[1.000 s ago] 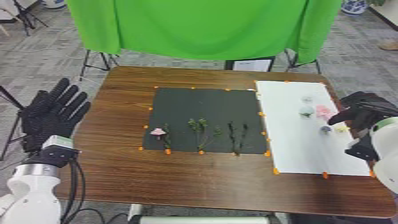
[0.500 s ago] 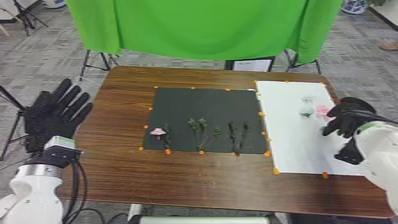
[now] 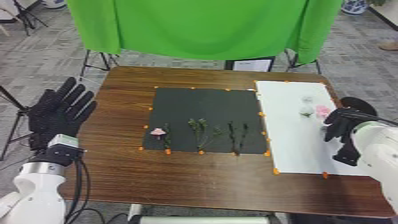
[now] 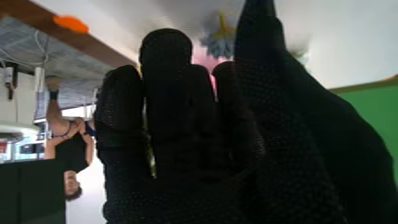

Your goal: Arrange flowers

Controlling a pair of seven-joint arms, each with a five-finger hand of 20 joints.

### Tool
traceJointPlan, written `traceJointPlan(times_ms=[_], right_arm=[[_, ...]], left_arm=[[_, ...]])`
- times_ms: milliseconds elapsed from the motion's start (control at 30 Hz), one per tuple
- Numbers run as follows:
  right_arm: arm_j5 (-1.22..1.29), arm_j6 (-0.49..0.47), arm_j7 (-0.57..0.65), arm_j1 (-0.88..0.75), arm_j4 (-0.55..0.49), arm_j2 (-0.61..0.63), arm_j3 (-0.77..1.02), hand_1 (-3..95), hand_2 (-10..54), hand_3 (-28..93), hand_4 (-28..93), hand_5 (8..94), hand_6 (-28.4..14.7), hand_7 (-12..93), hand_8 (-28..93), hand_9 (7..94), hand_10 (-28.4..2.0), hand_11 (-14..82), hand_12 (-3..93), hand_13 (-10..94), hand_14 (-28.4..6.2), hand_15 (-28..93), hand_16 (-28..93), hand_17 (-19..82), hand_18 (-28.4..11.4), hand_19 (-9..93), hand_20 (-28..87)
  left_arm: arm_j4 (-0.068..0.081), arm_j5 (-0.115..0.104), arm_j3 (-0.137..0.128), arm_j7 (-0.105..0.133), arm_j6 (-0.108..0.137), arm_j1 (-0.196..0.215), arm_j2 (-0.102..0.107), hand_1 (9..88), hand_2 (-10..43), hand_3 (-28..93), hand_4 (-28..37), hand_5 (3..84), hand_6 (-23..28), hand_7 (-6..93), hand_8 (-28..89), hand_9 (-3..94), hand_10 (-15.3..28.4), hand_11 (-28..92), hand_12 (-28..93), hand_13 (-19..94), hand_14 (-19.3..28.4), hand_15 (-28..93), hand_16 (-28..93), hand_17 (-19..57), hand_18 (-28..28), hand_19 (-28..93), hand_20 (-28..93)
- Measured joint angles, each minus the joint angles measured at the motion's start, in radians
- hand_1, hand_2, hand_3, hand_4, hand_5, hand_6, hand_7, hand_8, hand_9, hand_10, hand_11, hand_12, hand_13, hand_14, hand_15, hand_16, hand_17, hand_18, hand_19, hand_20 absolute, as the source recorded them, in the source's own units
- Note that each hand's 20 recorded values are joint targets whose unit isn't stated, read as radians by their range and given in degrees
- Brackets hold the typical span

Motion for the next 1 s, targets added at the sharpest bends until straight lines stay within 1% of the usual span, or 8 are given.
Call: traceJointPlan(times_ms=[133,233,333,400,533,667,933,1000], right_arm=[[-0.006,0.005,-0.011,0.004,0.018,-0.003,-0.02,55.2,-9.5,73,-28,56.8,1.6,21,-16,61.9,-7.8,12.7,11.1,69,-7.2,45,36,36,-20.2,80,36],[-0.015,0.035,-0.016,0.001,0.021,-0.004,-0.031,55.7,-8.8,72,-28,61.7,2.4,24,-9,67.2,-7.5,12.5,13.8,71,-6.8,43,37,37,-20.0,79,36],[-0.032,0.084,-0.025,-0.006,0.021,-0.004,-0.039,58.6,-7.8,67,-28,69.6,2.7,29,-5,78.0,-6.8,6.1,24.8,72,-6.7,43,38,38,-19.7,79,38],[-0.045,0.117,-0.029,-0.012,0.021,-0.004,-0.046,59.7,-6.8,65,-28,71.8,3.3,31,-3,81.6,-6.6,4.8,28.5,74,-6.4,44,39,38,-19.4,80,39],[-0.073,0.173,-0.043,-0.026,0.021,-0.004,-0.057,59.5,-7.0,67,-28,73.3,3.3,32,-2,84.9,-6.4,5.4,31.2,75,-6.1,43,40,39,-19.2,80,40],[-0.098,0.222,-0.056,-0.045,0.014,-0.003,-0.058,59.0,-7.3,68,-28,73.6,3.1,32,-1,85.8,-6.5,5.1,31.9,75,-6.0,43,40,39,-19.3,81,40],[-0.175,0.405,-0.089,-0.072,-0.084,0.007,-0.076,58.1,-7.5,70,-28,73.9,2.8,32,0,86.0,-6.7,5.0,31.8,75,-6.1,42,41,39,-19.2,81,40],[-0.193,0.433,-0.118,-0.037,-0.092,0.012,-0.12,58.0,-7.5,70,-28,73.9,2.8,32,0,85.9,-6.7,5.0,31.8,75,-6.0,42,41,39,-19.2,80,40]], left_arm=[[0.0,0.0,0.0,0.001,0.0,0.002,-0.002,25.6,12.0,74,-28.3,39.1,8.1,7.8,-7,30.1,14.1,13,11,20,15.1,24,-5,-5.0,12.7,27,8],[0.0,0.0,0.003,0.001,0.0,0.001,-0.002,25.6,12.0,74,-28.3,39.1,8.2,7.8,-7,30.2,14.1,13,11,20,15.1,24,-5,-5.0,12.7,26,8],[0.0,0.0,0.004,0.0,-0.001,0.001,-0.002,25.6,12.0,74,-28.3,39.1,8.1,7.8,-7,30.1,14.0,13,11,20,15.0,24,-5,-5.1,12.7,27,8],[0.0,0.0,0.004,0.0,-0.001,0.002,-0.003,25.6,11.9,74,-28.3,39.1,8.1,7.8,-7,30.1,14.0,13,11,20,15.1,23,-5,-5.1,12.7,27,8],[0.0,0.0,0.003,0.0,0.0,0.003,-0.005,25.7,12.0,74,-28.3,39.1,8.2,7.6,-7,30.1,14.2,13,11,20,15.0,23,-5,-5.1,12.8,27,8],[0.0,-0.002,0.003,0.0,0.0,0.004,-0.008,19.4,17.5,69,-28.3,39.1,8.4,7.1,-7,30.2,14.3,13,11,20,15.0,23,-5,-5.2,12.7,27,8],[-0.003,-0.024,-0.018,0.001,-0.004,0.032,-0.011,31.4,20.5,43,-28.3,39.3,8.5,5.9,-6,30.3,14.5,12,11,20,15.3,23,-4,-5.4,12.8,27,8],[-0.003,-0.037,-0.022,0.001,-0.006,0.041,-0.014,34.3,20.9,37,-28.3,39.1,8.4,5.8,-6,30.3,14.6,12,11,20,15.4,23,-4,-5.3,12.9,27,8]])
